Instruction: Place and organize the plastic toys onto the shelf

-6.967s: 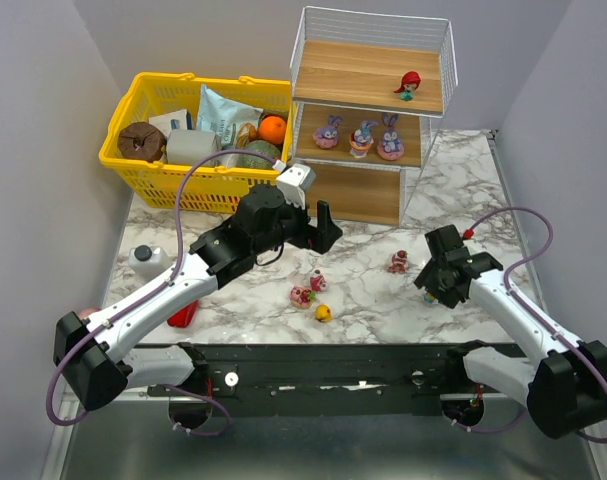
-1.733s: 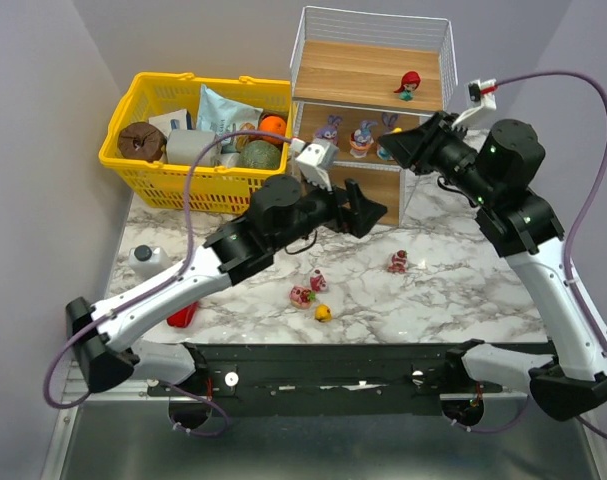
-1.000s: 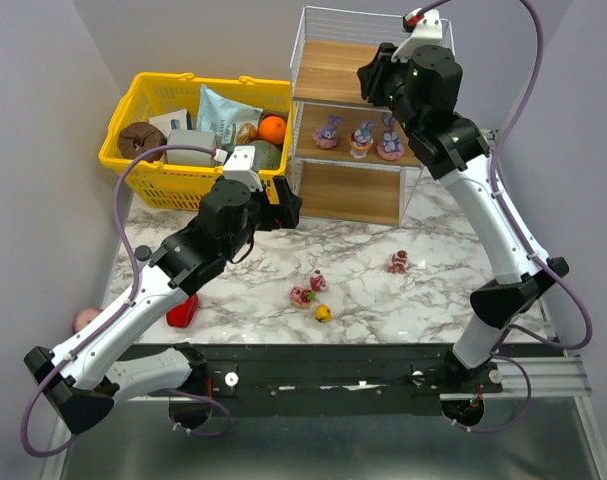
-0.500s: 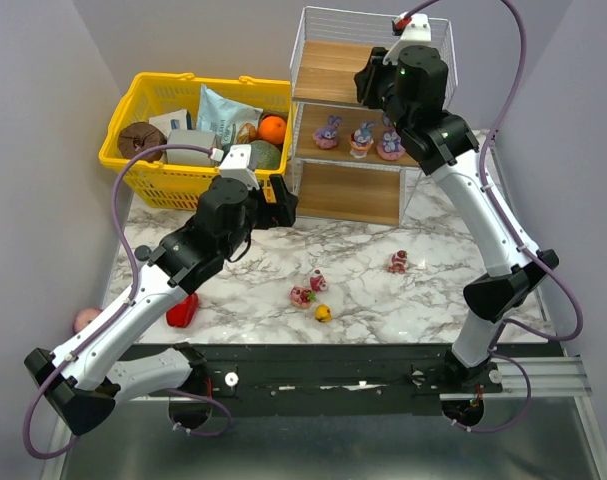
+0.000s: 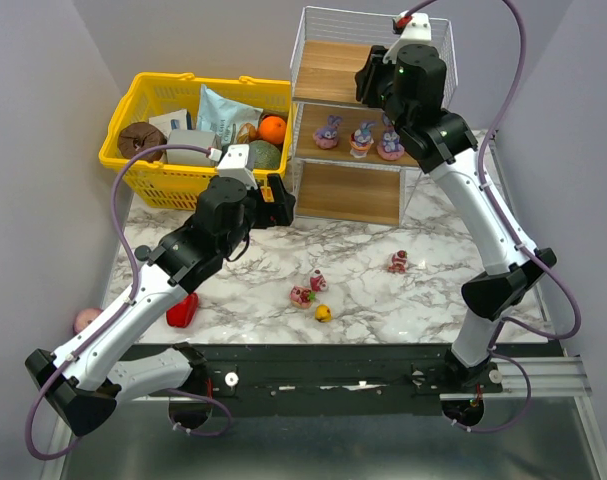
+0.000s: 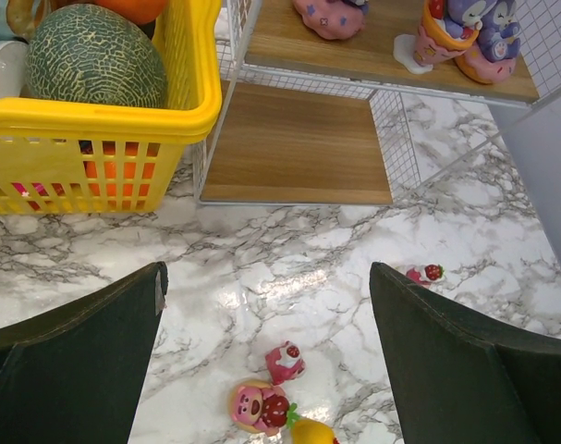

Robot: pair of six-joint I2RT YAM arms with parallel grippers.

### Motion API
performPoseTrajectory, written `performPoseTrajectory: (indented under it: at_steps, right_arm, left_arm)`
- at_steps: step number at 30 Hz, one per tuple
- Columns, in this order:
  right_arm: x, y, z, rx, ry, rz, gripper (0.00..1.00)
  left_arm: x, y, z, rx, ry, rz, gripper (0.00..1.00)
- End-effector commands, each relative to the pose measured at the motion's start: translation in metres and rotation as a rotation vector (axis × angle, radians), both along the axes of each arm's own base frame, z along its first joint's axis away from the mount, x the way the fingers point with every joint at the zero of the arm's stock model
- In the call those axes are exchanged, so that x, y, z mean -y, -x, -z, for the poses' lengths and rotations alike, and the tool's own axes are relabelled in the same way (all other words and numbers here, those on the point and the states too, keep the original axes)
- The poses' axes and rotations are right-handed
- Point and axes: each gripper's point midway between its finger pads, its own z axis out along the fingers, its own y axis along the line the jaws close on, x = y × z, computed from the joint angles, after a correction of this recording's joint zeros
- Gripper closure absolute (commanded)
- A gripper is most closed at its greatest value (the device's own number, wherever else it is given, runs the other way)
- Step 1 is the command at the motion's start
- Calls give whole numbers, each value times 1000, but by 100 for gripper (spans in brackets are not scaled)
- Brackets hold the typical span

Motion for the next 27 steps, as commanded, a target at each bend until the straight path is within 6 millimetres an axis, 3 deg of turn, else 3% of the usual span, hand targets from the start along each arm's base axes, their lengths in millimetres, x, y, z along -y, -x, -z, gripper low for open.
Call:
performPoseTrajectory:
  at_steps: [1, 17, 27]
  right_arm:
    - [2, -2, 18, -59, 19, 37, 56]
    - [4, 1, 9, -53, -14, 32, 39]
    - [6, 29, -19, -21, -43, -42, 30]
  left_arm:
    - [-4, 3, 4, -5, -12, 4, 1]
    - [-6, 3, 3, -3, -4, 2, 1]
    - [-6, 4, 4, -3, -4, 8, 1]
